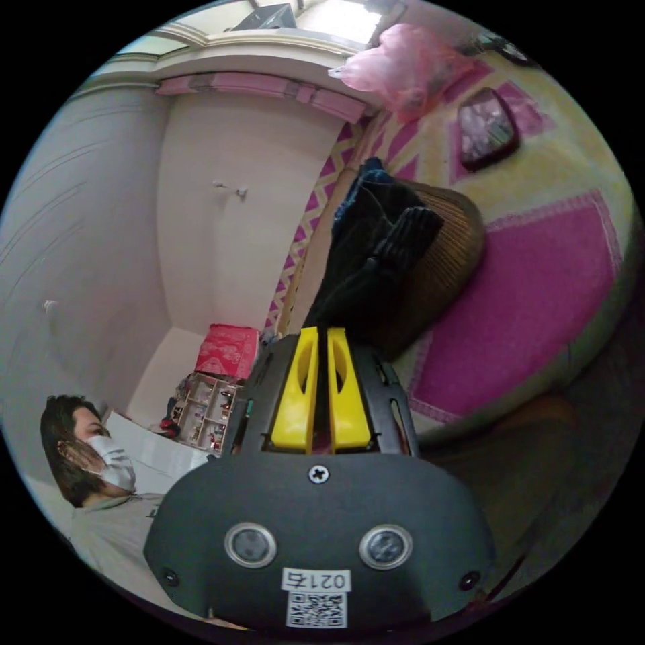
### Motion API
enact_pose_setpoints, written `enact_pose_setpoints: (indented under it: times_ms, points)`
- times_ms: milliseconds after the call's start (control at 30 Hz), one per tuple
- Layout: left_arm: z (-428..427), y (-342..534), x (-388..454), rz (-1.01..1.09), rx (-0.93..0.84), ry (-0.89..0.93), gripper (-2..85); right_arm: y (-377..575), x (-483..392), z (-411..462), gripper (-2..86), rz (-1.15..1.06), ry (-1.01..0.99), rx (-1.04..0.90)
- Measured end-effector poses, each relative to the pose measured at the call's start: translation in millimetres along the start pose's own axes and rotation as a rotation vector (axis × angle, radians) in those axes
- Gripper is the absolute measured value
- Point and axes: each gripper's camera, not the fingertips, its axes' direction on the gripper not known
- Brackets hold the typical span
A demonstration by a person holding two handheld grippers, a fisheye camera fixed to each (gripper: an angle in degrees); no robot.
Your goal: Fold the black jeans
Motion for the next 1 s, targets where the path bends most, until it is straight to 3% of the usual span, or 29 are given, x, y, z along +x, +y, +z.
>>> enact_pose_setpoints:
  times_ms: [300,533,667,800,900,1000]
  points:
    - [113.4,-187.0,46.7,0.332,-0.317,-0.071,-0.9,-165.3,-39.5,135.6,0.5,-0.088,0.080,-0.155]
    - [267.1,-266.0,21.6,0.300,-0.593,0.032,-0.3,-234.8,41.2,271.9,1.3,0.037,0.313,-0.251]
    - [266.4,-285.7,10.7,0.303,-0.565,0.143,0.0,-233.1,57.8,276.6,3.1,0.015,0.212,-0.221]
    - [223.7,-302.0,-13.6,0.320,-0.354,-0.102,-0.4,-223.2,53.8,255.3,7.1,-0.061,0.150,-0.171]
    - [204.6,-299.8,-24.8,0.335,-0.342,-0.023,0.2,-209.2,43.3,249.0,7.5,-0.114,0.094,-0.179]
    - [199.7,-288.7,-32.4,0.288,-0.357,-0.062,4.5,-188.5,34.7,252.4,7.2,-0.139,0.030,-0.206]
